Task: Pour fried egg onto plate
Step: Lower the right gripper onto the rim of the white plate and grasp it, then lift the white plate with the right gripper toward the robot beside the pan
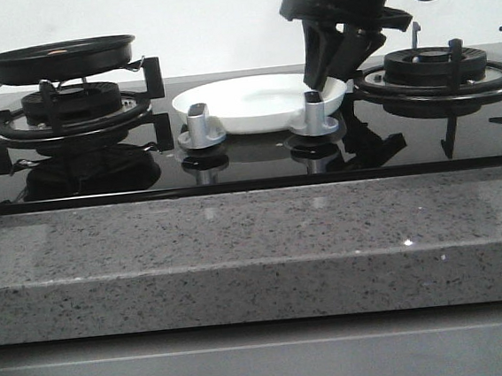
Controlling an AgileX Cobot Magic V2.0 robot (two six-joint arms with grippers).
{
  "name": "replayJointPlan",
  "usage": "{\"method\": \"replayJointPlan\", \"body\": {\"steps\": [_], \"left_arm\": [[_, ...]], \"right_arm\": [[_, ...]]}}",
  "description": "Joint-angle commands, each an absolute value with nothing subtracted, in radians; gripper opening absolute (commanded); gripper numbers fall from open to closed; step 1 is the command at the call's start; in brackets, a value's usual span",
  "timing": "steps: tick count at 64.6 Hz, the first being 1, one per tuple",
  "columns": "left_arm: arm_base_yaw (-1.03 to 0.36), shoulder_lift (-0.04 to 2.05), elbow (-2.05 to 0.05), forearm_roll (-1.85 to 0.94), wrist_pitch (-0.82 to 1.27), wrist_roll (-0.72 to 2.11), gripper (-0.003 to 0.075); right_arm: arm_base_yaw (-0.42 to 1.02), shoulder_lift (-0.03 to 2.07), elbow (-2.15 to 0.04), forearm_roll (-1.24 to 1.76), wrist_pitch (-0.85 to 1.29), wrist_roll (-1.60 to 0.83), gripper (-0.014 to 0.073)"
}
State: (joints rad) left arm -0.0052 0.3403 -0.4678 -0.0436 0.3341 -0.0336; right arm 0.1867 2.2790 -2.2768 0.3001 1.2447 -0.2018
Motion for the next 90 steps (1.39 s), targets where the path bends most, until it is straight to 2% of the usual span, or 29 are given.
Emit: {"method": "replayJointPlan", "body": {"steps": [1,7,12,25,31,78,90], "left_arm": [[-0.005,0.355,-0.502,-0.047,0.259,-0.044,0.0692],[-0.005,0.355,-0.502,-0.047,0.259,-0.044,0.0692],[-0.005,0.355,-0.502,-0.047,0.259,-0.044,0.0692],[-0.005,0.355,-0.502,-0.047,0.259,-0.044,0.0692],[-0.005,0.355,-0.502,-0.047,0.259,-0.044,0.0692],[-0.005,0.355,-0.502,-0.047,0.259,-0.044,0.0692],[-0.005,0.355,-0.502,-0.047,0.259,-0.044,0.0692]], "right_arm": [[0.187,2.222,-2.31,0.33,1.311,-0.214,0.0324],[0.187,2.226,-2.31,0.33,1.312,-0.214,0.0305],[0.187,2.229,-2.31,0.33,1.317,-0.214,0.0255],[0.187,2.229,-2.31,0.33,1.327,-0.214,0.0012],[0.186,2.227,-2.31,0.33,1.332,-0.208,-0.0069],[0.162,2.06,-2.304,0.332,1.333,-0.138,-0.0057],[0.164,2.007,-2.231,0.372,1.333,-0.148,-0.0057]]}}
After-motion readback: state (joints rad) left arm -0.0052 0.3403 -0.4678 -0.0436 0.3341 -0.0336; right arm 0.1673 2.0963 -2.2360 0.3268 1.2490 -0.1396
